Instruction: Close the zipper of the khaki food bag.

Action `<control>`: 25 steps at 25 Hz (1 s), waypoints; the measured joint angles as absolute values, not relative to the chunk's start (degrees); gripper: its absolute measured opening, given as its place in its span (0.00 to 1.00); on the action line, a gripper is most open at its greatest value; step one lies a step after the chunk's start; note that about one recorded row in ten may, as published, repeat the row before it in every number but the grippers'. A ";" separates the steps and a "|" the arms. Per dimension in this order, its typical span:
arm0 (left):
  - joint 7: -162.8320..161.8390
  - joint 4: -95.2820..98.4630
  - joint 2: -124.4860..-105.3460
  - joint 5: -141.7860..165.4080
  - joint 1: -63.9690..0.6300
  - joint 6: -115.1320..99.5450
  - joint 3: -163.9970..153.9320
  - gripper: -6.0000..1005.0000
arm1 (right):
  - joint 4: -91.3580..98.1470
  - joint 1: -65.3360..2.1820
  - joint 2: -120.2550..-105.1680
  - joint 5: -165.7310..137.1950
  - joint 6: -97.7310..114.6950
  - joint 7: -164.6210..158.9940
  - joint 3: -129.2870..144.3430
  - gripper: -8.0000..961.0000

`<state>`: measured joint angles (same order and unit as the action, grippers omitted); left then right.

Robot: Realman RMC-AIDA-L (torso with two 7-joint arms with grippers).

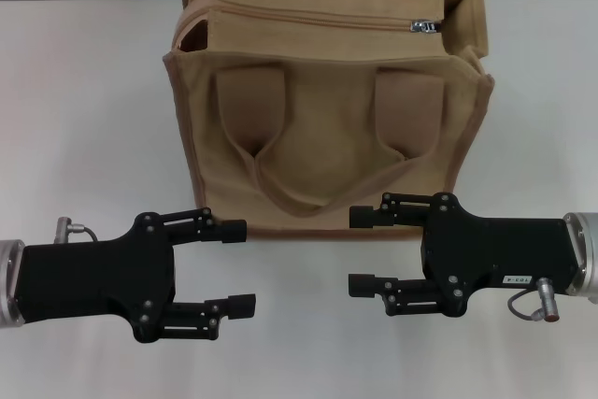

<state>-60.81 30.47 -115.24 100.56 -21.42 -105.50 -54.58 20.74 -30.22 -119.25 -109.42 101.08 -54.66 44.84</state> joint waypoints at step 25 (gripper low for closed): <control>-60.82 30.48 -115.31 100.54 -21.88 -105.62 -54.58 0.78 | 20.74 -30.83 -119.27 -109.42 99.78 -54.66 44.82 0.75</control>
<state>-60.82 30.48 -115.31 100.54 -21.88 -105.62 -54.58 20.74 -30.83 -119.27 -109.42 99.78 -54.66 44.82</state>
